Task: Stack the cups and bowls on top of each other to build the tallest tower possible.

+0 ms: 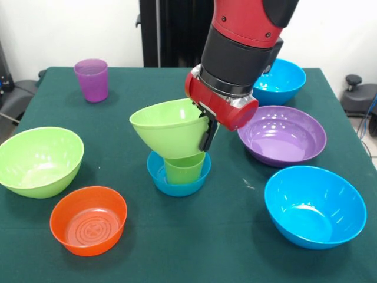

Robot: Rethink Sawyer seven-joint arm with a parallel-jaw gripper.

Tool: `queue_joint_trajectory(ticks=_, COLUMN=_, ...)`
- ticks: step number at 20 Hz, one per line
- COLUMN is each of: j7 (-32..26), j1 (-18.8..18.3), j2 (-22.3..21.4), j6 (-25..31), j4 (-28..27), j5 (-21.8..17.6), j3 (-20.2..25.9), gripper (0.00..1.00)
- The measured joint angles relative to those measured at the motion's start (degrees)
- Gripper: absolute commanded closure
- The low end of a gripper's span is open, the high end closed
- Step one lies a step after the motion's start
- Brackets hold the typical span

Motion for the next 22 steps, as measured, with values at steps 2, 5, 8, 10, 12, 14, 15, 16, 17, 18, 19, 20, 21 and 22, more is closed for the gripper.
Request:
queue_joint_trajectory(ticks=2, j7=0.0, j1=-0.1, j2=0.1, j6=0.0, j4=-0.4, j5=0.0, j3=0.0, gripper=1.00)
queue_joint_trajectory(ticks=5, j7=0.0, j1=-0.2, j2=0.2, j6=0.0, j4=-0.8, j5=0.0, j3=0.0, gripper=1.00)
queue_joint_trajectory(ticks=8, j7=0.0, j1=-0.5, j2=0.5, j6=0.0, j4=-1.1, j5=0.0, j3=0.0, gripper=1.00)
queue_joint_trajectory(ticks=10, j7=0.0, j1=-0.5, j2=0.7, j6=0.0, j4=-1.2, j5=0.0, j3=0.0, gripper=1.00)
queue_joint_trajectory(ticks=12, j7=0.0, j1=-0.6, j2=1.0, j6=0.0, j4=-1.3, j5=0.0, j3=0.0, gripper=1.00)
queue_joint_trajectory(ticks=14, j7=0.0, j1=-0.6, j2=1.6, j6=0.0, j4=-1.4, j5=0.0, j3=0.0, gripper=1.00)
queue_joint_trajectory(ticks=15, j7=0.0, j1=-0.6, j2=1.7, j6=0.0, j4=-1.5, j5=0.0, j3=0.0, gripper=1.00)
queue_joint_trajectory(ticks=16, j7=0.0, j1=-0.6, j2=1.8, j6=0.0, j4=-1.5, j5=0.0, j3=0.0, gripper=1.00)
queue_joint_trajectory(ticks=17, j7=0.0, j1=-0.6, j2=1.9, j6=0.0, j4=-1.6, j5=0.0, j3=0.0, gripper=1.00)
queue_joint_trajectory(ticks=18, j7=0.0, j1=-0.6, j2=2.0, j6=0.0, j4=-1.7, j5=0.0, j3=0.0, gripper=1.00)
queue_joint_trajectory(ticks=19, j7=0.0, j1=-0.6, j2=2.1, j6=0.0, j4=-1.8, j5=0.0, j3=0.0, gripper=1.00)
queue_joint_trajectory(ticks=20, j7=0.0, j1=-0.6, j2=2.1, j6=0.0, j4=-1.9, j5=0.0, j3=0.0, gripper=1.00)
queue_joint_trajectory(ticks=21, j7=0.0, j1=-0.6, j2=2.2, j6=0.0, j4=-2.0, j5=0.0, j3=0.0, gripper=1.00)
queue_joint_trajectory(ticks=22, j7=0.0, j1=-0.6, j2=2.2, j6=0.0, j4=-2.1, j5=0.0, j3=0.0, gripper=1.00)
